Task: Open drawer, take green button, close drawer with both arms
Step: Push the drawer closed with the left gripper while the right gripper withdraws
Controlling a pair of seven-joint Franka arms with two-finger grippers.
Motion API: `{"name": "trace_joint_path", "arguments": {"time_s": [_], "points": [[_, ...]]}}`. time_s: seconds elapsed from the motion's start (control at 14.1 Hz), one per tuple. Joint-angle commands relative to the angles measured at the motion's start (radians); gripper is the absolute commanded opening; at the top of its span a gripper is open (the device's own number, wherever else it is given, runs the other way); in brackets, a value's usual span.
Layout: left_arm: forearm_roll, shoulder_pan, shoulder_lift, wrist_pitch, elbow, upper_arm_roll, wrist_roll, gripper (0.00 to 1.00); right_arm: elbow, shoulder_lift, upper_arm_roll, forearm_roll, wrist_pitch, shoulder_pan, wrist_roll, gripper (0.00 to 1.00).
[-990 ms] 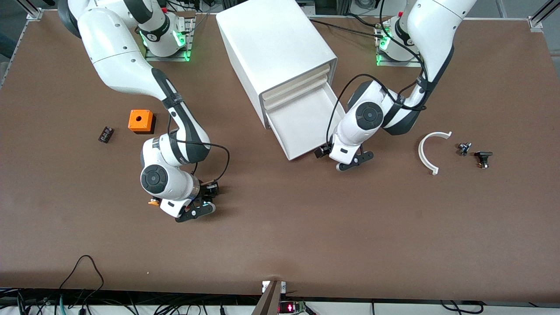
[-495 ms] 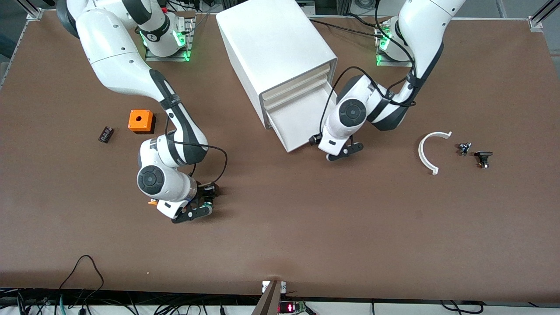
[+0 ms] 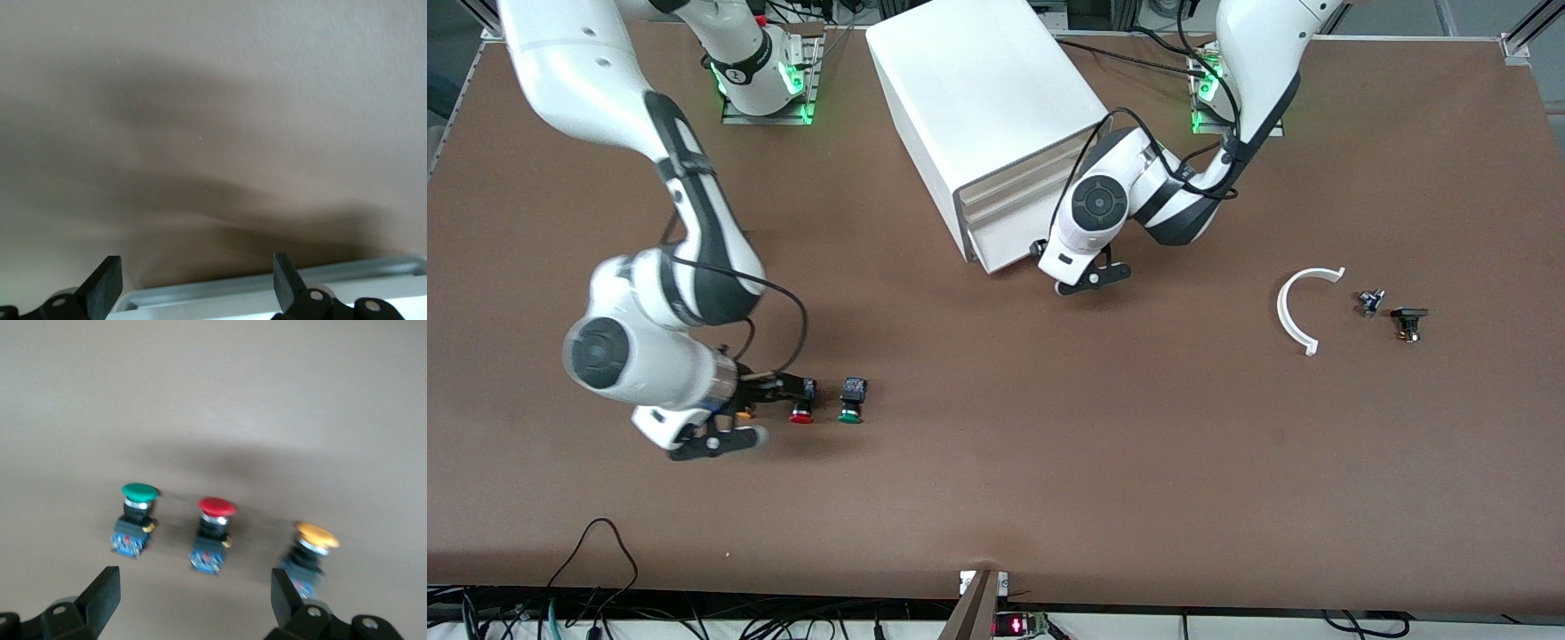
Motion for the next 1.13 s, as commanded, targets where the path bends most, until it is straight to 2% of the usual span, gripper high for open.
{"name": "trace_joint_path", "arguments": {"time_s": [0.0,0.14,0.49,0.78,1.06], "points": [[-0.02,-0.005,-0.006,-0.014,-0.009,-0.034,-0.062,1.0,-0.034,-0.113,-0.026,-0.005,-0.088,-0.014,0.005,1.0],[-0.022,-0.003,0.005,-0.014,-0.01,-0.063,-0.109,1.0,-0.036,-0.166,-0.043,-0.006,-0.135,-0.015,0.007,1.0],[-0.095,-0.006,0.011,-0.014,-0.01,-0.078,-0.127,1.0,-0.06,-0.307,-0.086,-0.009,-0.211,-0.02,0.01,1.0],[-0.117,-0.009,0.014,-0.014,-0.009,-0.078,-0.127,1.0,-0.269,-0.526,-0.093,-0.031,-0.208,-0.081,0.015,1.0],[-0.117,-0.012,0.013,-0.015,-0.007,-0.078,-0.125,1.0,-0.411,-0.699,-0.09,-0.058,-0.218,-0.081,0.071,1.0]]}}
